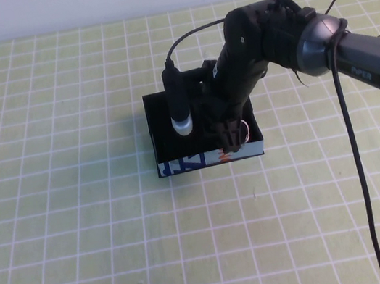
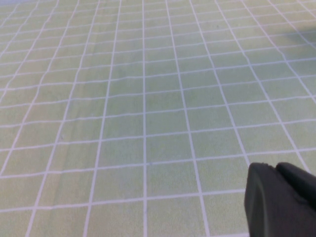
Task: Take glasses out of glasses case
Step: Pick up the glasses from the glasses case
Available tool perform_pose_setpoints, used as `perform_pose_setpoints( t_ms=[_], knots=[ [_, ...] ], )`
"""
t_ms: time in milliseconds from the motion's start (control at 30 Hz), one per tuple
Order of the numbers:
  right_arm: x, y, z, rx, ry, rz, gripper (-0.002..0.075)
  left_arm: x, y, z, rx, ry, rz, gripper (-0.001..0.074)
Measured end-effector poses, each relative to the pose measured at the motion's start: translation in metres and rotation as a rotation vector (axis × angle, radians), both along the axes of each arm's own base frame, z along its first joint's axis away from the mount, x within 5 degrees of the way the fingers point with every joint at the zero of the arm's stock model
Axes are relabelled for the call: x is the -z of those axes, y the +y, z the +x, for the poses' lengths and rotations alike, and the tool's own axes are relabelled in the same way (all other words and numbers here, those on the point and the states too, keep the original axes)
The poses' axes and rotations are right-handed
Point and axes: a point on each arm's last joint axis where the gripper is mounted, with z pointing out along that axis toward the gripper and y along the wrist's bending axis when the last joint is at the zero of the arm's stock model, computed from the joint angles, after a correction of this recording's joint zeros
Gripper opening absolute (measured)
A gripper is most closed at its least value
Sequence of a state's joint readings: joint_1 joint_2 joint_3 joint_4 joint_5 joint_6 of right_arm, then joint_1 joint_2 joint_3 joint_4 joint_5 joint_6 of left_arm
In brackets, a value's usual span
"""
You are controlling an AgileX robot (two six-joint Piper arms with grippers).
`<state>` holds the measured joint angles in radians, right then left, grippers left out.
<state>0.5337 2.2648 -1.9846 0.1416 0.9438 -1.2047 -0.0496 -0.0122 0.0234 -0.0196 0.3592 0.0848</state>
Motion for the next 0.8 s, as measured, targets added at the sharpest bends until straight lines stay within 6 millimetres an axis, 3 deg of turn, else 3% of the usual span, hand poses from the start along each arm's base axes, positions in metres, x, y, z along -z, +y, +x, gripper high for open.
perform_pose_setpoints(
  t_ms=[800],
  knots=[
    [-0.0055,-0.0028,-0.0006,-0.011,-0.016,-0.027,0.0237,0.0000,0.0000,0.0000,0.000,0.000,0.000,-0.0004]
  ],
)
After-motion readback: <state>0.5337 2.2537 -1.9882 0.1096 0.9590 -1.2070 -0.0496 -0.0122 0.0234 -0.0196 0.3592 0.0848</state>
